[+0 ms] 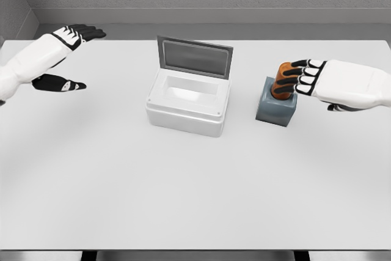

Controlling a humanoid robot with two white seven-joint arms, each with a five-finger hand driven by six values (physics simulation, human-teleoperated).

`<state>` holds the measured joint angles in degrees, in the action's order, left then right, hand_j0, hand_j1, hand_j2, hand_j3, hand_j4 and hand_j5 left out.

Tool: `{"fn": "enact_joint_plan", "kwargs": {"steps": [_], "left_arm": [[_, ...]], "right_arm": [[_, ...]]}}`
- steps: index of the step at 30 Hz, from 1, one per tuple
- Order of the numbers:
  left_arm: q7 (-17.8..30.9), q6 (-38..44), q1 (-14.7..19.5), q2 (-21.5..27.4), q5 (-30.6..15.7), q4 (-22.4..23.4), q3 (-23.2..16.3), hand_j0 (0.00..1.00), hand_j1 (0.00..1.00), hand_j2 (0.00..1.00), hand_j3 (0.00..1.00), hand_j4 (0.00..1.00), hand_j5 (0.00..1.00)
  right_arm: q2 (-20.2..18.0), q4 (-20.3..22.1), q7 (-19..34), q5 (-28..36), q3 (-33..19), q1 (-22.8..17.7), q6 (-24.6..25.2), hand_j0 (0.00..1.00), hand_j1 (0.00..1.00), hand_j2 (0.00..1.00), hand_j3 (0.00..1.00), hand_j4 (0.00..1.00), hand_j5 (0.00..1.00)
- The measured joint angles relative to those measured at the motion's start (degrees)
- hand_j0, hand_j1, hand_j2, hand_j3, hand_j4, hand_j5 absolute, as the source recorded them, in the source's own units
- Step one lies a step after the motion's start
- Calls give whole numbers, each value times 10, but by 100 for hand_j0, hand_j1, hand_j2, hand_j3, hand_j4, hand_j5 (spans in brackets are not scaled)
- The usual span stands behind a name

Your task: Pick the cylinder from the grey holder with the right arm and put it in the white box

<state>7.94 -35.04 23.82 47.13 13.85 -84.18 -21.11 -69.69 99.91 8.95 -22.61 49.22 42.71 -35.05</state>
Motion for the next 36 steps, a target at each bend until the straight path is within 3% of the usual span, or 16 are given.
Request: {"fn": "enact_joint_plan", "kwargs": {"steps": [8, 11, 14, 17, 19, 23, 27, 29, 32, 36], "left_arm": [[0, 0, 0, -12, 1, 7, -1, 100, 100, 100, 100, 100, 100], [0, 0, 15, -26, 0, 12, -2, 100, 100, 100, 100, 100, 100], [0, 0, 16, -37, 1, 16, 0, 100, 100, 100, 100, 100, 100], [-1, 0, 15, -43, -5, 18, -1, 100, 100, 100, 100, 100, 100], [-1, 0, 17, -48, -52, 25, -11, 100, 100, 100, 100, 100, 100], [11, 0, 39, -52, -214, 42, -72, 100, 100, 100, 100, 100, 100], [82, 16, 88, -57, -387, 56, -122, 100, 100, 100, 100, 100, 100], [118, 49, 98, -59, -448, 58, -131, 100, 100, 100, 100, 100, 100], [142, 74, 105, -62, -472, 62, -137, 100, 100, 100, 100, 100, 100], [152, 84, 104, -68, -425, 65, -135, 100, 100, 100, 100, 100, 100]], "right_arm": [[11, -2, 3, 2, 0, 1, 0, 100, 100, 100, 100, 100, 100], [19, -21, 7, 8, -4, 35, 0, 100, 100, 100, 100, 100, 100], [51, -56, 60, 9, -8, 87, -1, 100, 100, 100, 100, 100, 100], [104, -101, 140, 11, -8, 112, 0, 100, 100, 100, 100, 100, 100], [131, -121, 179, 4, -3, 127, 0, 100, 100, 100, 100, 100, 100], [170, -167, 219, -22, 8, 142, -1, 100, 100, 100, 100, 100, 100], [189, -181, 231, -39, 30, 147, -1, 100, 100, 100, 100, 100, 100], [195, -183, 234, -45, 38, 147, -1, 100, 100, 100, 100, 100, 100], [198, -185, 236, -53, 44, 147, -1, 100, 100, 100, 100, 100, 100], [200, -185, 237, -57, 46, 147, -1, 99, 99, 99, 99, 99, 99]]}}
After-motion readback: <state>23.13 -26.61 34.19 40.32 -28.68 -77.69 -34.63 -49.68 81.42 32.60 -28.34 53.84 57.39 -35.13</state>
